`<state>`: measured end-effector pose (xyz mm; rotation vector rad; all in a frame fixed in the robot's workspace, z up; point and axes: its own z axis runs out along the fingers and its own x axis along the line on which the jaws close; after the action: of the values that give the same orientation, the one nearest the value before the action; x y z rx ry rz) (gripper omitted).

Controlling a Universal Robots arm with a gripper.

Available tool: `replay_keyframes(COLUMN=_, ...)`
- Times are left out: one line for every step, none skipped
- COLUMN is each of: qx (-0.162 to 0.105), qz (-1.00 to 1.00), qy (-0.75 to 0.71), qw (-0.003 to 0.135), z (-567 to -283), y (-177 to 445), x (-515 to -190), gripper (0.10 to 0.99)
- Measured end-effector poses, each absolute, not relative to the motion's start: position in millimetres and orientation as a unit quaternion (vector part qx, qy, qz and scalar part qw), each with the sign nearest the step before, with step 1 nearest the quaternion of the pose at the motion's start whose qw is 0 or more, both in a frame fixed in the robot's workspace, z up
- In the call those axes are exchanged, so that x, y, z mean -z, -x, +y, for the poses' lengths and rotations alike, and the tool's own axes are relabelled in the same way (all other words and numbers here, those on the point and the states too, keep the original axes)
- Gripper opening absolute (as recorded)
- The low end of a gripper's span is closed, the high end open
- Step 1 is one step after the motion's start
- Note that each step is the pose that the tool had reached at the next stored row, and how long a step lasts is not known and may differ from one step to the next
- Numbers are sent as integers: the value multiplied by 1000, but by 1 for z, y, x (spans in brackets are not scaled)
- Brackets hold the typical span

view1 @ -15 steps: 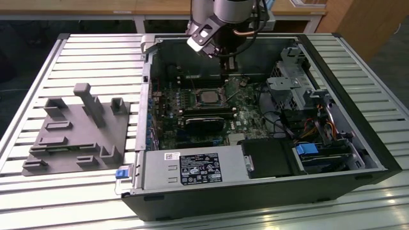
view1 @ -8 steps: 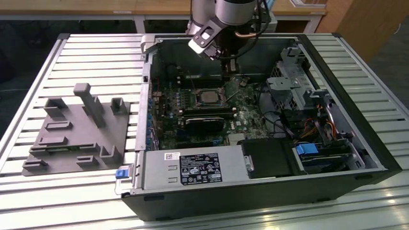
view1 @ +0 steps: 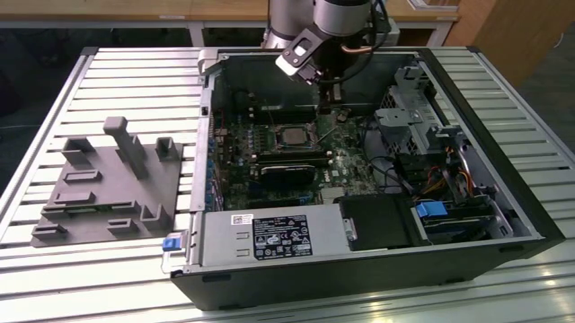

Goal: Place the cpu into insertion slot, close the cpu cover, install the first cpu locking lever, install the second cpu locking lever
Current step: 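Close the cpu cover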

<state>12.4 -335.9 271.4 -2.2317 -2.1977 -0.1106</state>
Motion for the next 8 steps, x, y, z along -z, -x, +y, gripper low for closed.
replay_keyframes(qx=35, qz=-701, qy=712, qw=4, z=-336, y=-14, x=-271, gripper=106)
replay_keyframes(qx=35, qz=-701, qy=712, qw=4, z=-336, y=-16, x=-271, gripper=106)
replay_keyframes(qx=35, qz=-701, qy=712, qw=4, z=-336, y=-17, x=-270, gripper=106)
replay_keyframes(qx=35, qz=-701, qy=712, qw=4, z=-336, y=-19, x=-270, gripper=106)
replay_keyframes(qx=35, qz=-701, qy=712, qw=4, z=-336, y=-21, x=-269, gripper=106)
replay_keyframes(qx=35, qz=-701, qy=712, qw=4, z=-336, y=-23, x=-269, gripper=106)
replay_keyframes(qx=35, qz=-701, qy=712, qw=4, z=-336, y=-26, x=-268, gripper=106)
replay_keyframes(qx=35, qz=-701, qy=712, qw=4, z=-336, y=-28, x=-268, gripper=106)
